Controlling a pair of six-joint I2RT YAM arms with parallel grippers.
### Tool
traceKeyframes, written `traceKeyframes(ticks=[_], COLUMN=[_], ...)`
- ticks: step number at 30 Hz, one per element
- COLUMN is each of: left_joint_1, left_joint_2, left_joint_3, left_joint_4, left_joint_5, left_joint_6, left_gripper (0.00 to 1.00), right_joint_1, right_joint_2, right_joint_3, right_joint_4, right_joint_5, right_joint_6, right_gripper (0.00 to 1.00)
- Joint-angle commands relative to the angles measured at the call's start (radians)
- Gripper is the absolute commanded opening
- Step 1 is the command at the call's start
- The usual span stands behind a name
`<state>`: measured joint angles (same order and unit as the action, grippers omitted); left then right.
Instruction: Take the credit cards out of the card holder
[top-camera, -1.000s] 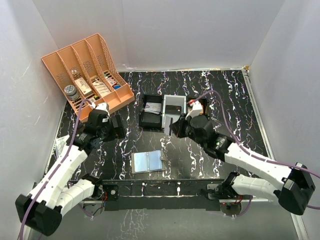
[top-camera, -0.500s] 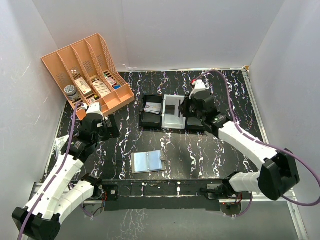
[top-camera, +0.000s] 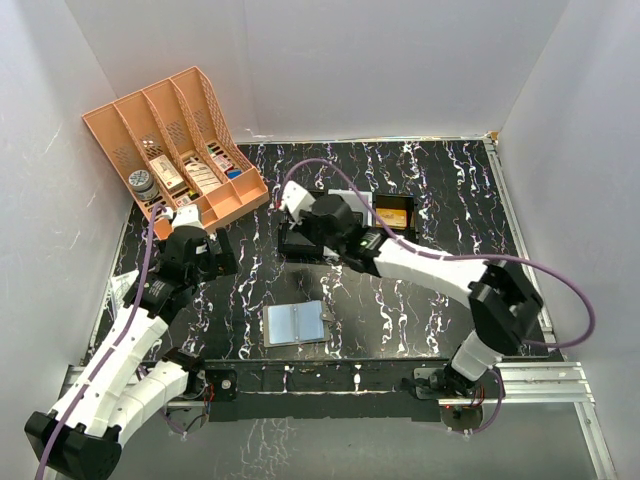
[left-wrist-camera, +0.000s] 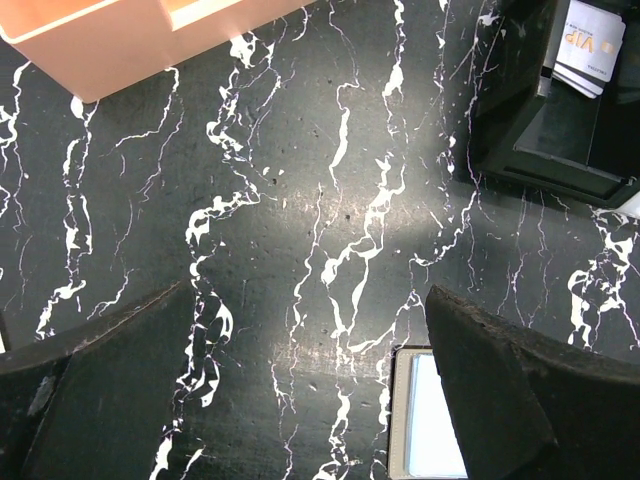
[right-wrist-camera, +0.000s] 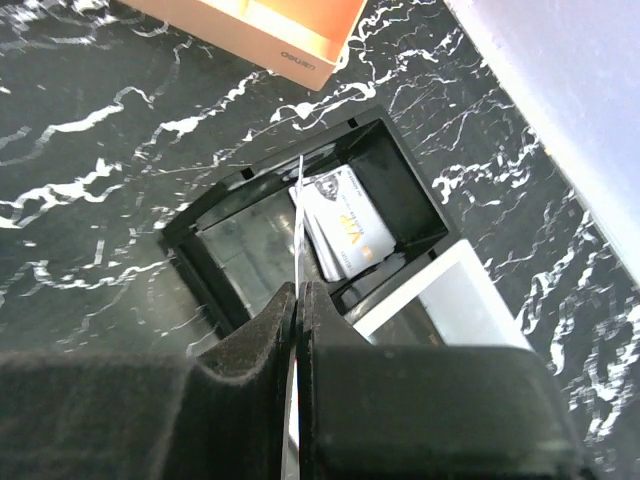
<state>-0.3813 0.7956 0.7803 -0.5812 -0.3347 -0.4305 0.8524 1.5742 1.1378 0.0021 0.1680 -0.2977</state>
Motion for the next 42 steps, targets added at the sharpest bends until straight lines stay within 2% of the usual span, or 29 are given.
traceKeyframes(ticks=[1, 10, 19, 25, 42], left_joint_1=[0.005, 0.005, 0.005, 0.005, 0.005], left_joint_2=[-0.021, -0.015, -0.018, -0.057, -0.082], left_joint_3=[0.005, 0.004, 0.007, 0.005, 0.003], left_joint_4=[-0.016, -0.016, -0.021, -0.025, -0.030], left_joint_5=[-0.049, -0.044, -0.051, -0.075, -0.099], left_joint_6=[0.000, 0.003, -0.002, -0.011, -0.019], left_gripper=[0.99, 0.99, 0.99, 0.99, 0.99], right_joint_1=[0.001, 0.016, 0.016, 0.006, -0.048], right_joint_2=[0.091, 0.262, 0.367, 0.439, 0.587], right_joint_3=[0.121, 0.261, 0.295, 0.289, 0.407], right_joint_4=[0.034, 0.006, 0.053, 0.144, 0.126], right_joint_5=[0.112, 0.120, 0.195, 0.227, 0.181], right_joint_6=[-0.223, -0.301, -0.402, -0.570, -0.587], right_gripper=[0.00, 0.00, 0.00, 0.00, 0.00])
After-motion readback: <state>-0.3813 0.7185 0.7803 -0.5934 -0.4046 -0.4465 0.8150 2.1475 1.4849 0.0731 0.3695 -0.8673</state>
